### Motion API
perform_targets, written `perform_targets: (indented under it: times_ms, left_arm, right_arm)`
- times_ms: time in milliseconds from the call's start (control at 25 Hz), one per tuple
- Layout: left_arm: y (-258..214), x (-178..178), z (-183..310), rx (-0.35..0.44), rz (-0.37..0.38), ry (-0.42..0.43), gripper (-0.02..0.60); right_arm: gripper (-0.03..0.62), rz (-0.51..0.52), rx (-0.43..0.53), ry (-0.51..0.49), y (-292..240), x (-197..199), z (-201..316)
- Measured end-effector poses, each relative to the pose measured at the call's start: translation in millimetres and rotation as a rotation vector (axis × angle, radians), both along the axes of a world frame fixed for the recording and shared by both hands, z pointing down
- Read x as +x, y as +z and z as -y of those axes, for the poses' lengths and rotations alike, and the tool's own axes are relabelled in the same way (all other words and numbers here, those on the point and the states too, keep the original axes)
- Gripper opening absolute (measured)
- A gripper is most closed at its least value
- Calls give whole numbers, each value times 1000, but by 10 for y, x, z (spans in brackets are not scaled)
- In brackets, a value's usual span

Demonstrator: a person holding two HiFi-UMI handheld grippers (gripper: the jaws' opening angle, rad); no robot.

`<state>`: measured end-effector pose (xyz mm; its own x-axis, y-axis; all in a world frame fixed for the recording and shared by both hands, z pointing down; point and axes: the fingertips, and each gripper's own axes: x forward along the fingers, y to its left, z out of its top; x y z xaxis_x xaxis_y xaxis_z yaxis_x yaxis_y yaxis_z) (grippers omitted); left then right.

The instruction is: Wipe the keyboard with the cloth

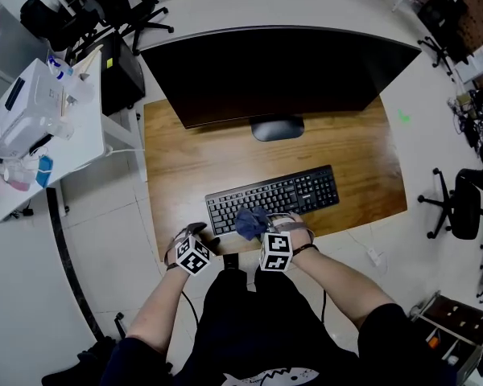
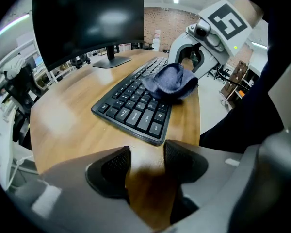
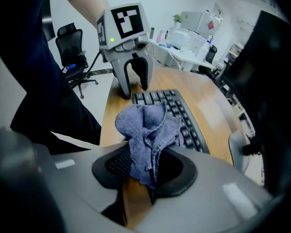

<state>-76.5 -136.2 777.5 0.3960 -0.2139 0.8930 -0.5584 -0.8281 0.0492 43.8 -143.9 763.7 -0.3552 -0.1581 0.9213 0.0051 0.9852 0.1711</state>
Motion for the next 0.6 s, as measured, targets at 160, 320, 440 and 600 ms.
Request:
perform_targets:
  times_ms: [160,320,440,600]
  left_arm:
    - [13,3,-4,-9,12,-2,227]
    - [11,1,-4,-19,26,4,227]
    - [15,9,-3,-22,32,2,227]
    - [12,7,-2,-31,40,2,227]
  right_arm:
    - [126,-28,-3,113,-10,646,198]
    - [126,-59,11,219,-13,1204,380]
    - [126,-81,10,292,1,1586,480]
    - [126,-126,16,341,4,1980,575]
